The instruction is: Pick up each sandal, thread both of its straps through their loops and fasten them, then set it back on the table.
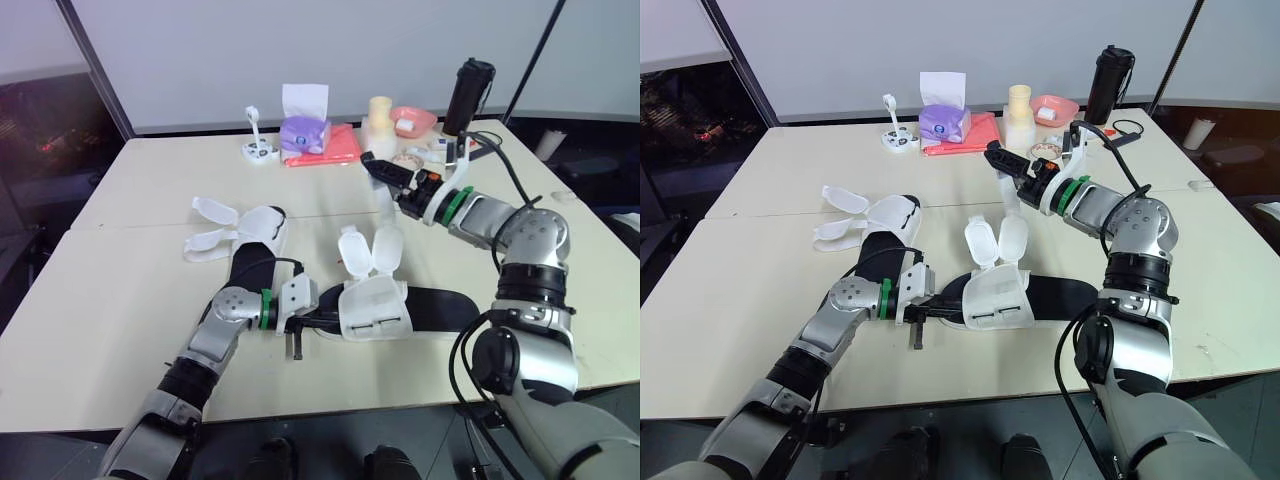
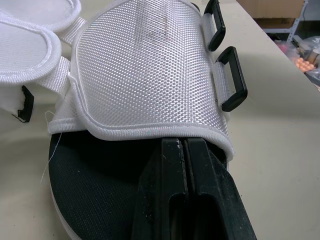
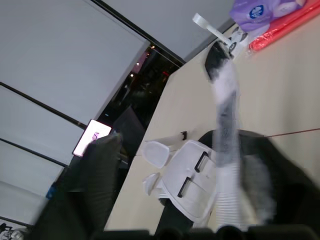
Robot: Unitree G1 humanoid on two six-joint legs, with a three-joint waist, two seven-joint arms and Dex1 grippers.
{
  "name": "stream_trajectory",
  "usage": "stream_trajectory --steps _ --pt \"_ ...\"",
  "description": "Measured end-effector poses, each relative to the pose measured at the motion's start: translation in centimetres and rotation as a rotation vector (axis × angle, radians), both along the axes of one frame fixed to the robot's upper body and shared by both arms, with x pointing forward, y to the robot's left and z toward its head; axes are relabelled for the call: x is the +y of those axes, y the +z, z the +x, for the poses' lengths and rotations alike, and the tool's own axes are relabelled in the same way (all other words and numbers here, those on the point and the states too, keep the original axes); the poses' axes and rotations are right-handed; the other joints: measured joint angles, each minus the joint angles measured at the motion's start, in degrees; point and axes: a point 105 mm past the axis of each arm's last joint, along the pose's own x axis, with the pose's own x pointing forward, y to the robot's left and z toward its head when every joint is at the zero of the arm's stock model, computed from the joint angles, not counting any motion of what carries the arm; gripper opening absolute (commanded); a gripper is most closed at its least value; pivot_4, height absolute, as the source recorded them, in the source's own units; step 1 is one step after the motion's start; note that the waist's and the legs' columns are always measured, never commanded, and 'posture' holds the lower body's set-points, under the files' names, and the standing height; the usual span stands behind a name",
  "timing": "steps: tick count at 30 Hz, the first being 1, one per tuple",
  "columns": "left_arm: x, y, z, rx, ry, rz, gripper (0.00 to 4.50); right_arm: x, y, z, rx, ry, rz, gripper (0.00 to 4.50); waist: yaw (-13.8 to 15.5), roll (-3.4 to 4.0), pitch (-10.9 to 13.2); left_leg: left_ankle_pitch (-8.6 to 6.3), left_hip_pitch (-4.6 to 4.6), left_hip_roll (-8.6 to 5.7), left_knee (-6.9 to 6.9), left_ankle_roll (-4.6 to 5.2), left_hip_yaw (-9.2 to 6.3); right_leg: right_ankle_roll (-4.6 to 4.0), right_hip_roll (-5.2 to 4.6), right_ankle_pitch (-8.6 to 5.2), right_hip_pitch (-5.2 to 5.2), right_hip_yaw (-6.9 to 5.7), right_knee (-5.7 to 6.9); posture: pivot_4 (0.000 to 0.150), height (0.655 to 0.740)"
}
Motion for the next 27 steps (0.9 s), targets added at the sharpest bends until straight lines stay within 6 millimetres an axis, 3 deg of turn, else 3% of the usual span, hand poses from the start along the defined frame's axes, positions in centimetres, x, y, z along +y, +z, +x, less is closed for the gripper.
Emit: stream_trajectory --steps 4,12,15,18,23,27 --pt "-0.1 0.0 0.0 0.0 -0.001 -0.003 0.0 0.9 0.5 -1.3 -0.038 0.039 -0.013 0.02 0.1 0.0 0.0 0.0 -0.01 0.0 0.0 0.0 -0.01 0.0 0.0 0.0 -0.01 0.0 0.0 0.15 0.74" --pt "-0.2 0.0 0.0 0.003 -0.003 -0.006 0.0 1.4 1.5 -4.2 -0.143 0.086 -0.069 0.02 0.2 0.0 0.0 0.0 -0.02 0.0 0.0 0.0 -0.02 0.0 0.0 0.0 -0.02 0.0 -0.01 0.15 0.74" --pt "-0.2 0.0 0.0 0.005 -0.005 -0.006 0.0 1.5 1.8 -6.7 -0.261 0.131 -0.156 0.02 0.3 0.0 0.0 0.0 -0.05 0.0 -0.01 0.0 -0.02 0.02 0.0 -0.01 -0.03 -0.01 -0.04 0.15 0.74" --pt "-0.3 0.1 0.1 0.006 -0.009 -0.006 0.0 1.6 1.7 -10.4 -0.409 0.217 -0.28 0.02 0.4 0.0 0.0 0.0 -0.07 0.0 -0.02 0.01 -0.01 0.04 0.0 -0.02 -0.02 -0.02 -0.08 0.15 0.74" --pt "-0.5 0.2 0.2 0.005 -0.015 -0.007 0.0 1.6 -1.4 -16.0 -0.539 0.412 -0.55 0.02 0.3 -0.04 0.0 -0.01 -0.05 0.01 0.0 0.01 -0.03 0.06 0.0 -0.04 0.07 -0.09 -0.15 0.15 0.74" --pt "-0.5 0.2 0.4 0.01 -0.013 -0.005 0.0 0.9 -4.7 -17.6 -0.567 0.518 -0.757 0.02 0.1 -0.08 0.0 -0.01 -0.02 0.03 -0.01 0.0 0.0 0.06 0.0 -0.04 0.1 -0.1 -0.2 0.15 0.74"
